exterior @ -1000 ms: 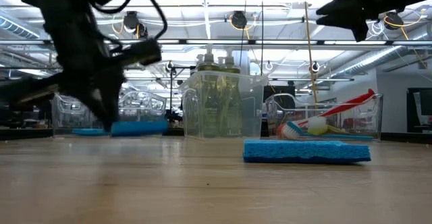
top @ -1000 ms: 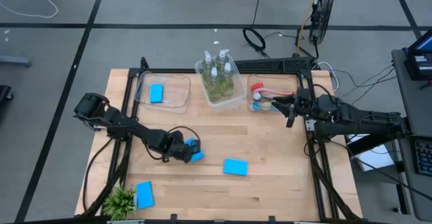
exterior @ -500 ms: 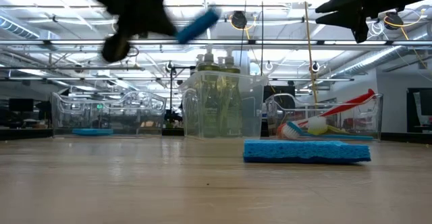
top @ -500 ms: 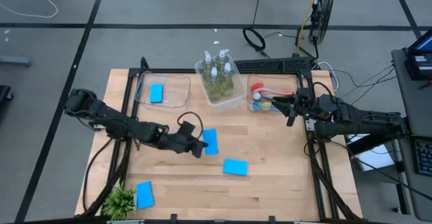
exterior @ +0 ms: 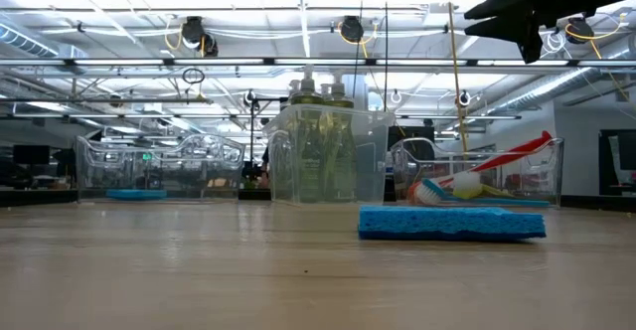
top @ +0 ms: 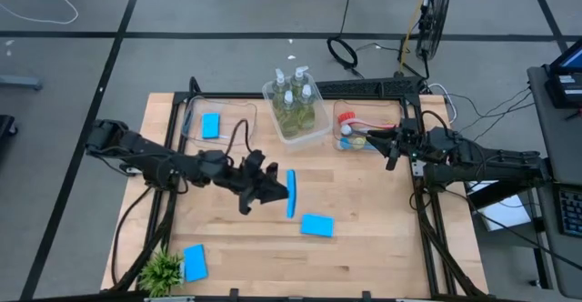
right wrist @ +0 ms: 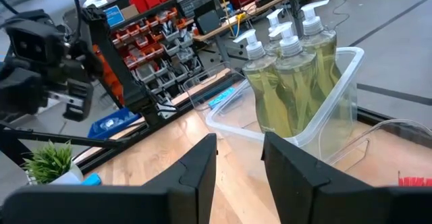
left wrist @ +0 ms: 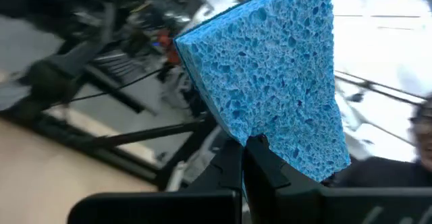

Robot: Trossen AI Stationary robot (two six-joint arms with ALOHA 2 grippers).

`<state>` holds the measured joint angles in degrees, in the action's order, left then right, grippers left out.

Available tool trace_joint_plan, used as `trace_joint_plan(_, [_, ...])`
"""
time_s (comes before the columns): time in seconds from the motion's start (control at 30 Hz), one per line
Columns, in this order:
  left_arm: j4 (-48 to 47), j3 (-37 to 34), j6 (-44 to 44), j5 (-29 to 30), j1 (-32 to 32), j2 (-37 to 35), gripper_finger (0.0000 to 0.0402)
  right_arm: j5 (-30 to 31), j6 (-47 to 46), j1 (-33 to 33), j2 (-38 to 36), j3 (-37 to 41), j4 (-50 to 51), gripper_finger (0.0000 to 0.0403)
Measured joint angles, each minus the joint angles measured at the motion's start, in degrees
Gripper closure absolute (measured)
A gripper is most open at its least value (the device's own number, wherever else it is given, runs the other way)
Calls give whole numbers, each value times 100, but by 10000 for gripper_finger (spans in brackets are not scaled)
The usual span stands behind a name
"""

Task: Pick & Place Kitchen Sink Supplies
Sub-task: Put the blue sponge into the left transparent bin

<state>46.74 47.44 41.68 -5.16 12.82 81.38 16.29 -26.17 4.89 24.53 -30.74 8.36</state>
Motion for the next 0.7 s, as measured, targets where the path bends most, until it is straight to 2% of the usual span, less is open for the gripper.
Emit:
trace_joint_plan(0.17, [482, 0, 5, -450, -111, 6, 401, 2, 3, 0, 0, 0, 2, 293])
trace_joint_plan(0.33, [98, 0, 374, -445, -145, 8, 401, 2, 4, 0, 0, 0, 2, 293])
trace_joint_plan(0.57, [-3081, -2, 2559, -190, -167, 13, 401, 2, 4, 0, 0, 0, 4, 293])
trace_joint_plan(0.7, [-4751, -9, 3314, -220, -266, -26, 401, 2, 4, 0, 0, 0, 4, 293])
